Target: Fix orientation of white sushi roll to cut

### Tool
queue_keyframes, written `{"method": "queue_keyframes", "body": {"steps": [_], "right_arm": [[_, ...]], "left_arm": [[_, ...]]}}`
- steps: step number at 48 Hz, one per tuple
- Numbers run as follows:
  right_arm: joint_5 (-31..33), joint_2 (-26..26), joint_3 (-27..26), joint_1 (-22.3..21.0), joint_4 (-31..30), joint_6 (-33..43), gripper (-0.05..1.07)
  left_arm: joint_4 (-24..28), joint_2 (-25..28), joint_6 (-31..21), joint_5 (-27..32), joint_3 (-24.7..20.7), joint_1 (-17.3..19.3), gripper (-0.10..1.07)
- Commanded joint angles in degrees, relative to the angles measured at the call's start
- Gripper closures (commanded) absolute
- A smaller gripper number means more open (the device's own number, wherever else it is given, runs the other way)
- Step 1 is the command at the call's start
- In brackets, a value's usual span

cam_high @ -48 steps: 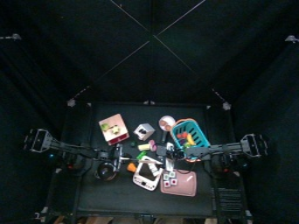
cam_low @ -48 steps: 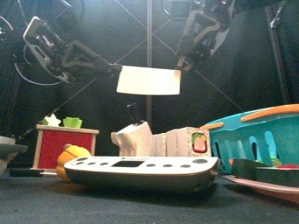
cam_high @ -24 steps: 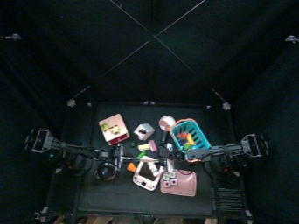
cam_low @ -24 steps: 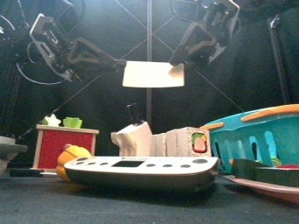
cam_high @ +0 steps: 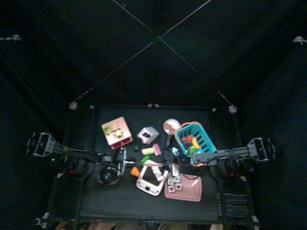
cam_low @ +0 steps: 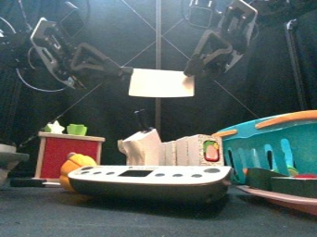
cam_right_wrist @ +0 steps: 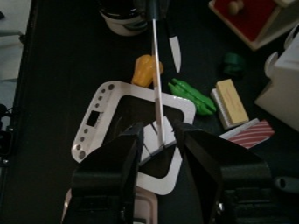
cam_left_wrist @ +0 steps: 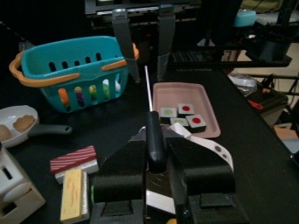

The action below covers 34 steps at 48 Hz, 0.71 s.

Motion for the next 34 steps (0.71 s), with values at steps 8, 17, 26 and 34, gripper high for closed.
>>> {"method": "queue_keyframes", "body": {"steps": [8,17,26,34], "right_arm": [[-0.18,-3.25,2.46,0.09,3.16,0.18,0.14],[-0.79,-1.05,4.66,2.9,3.25,0.26,0.15],[-2.55,4.04,4.66,3.69,3.96,0.35,0.23],[-2.72,8.0,4.48,3.69,3.87,0.35,0.35]], "left_arm": [[-0.53,-2.99,-0.18,-0.62,3.43,0.18,0.58],[-1.76,-4.92,-0.09,-0.18,5.27,0.26,0.58],[-2.9,-5.63,0.0,-0.18,5.36,0.26,0.58],[-2.99,-5.71,-0.09,-0.18,5.27,0.26,0.58]]}}
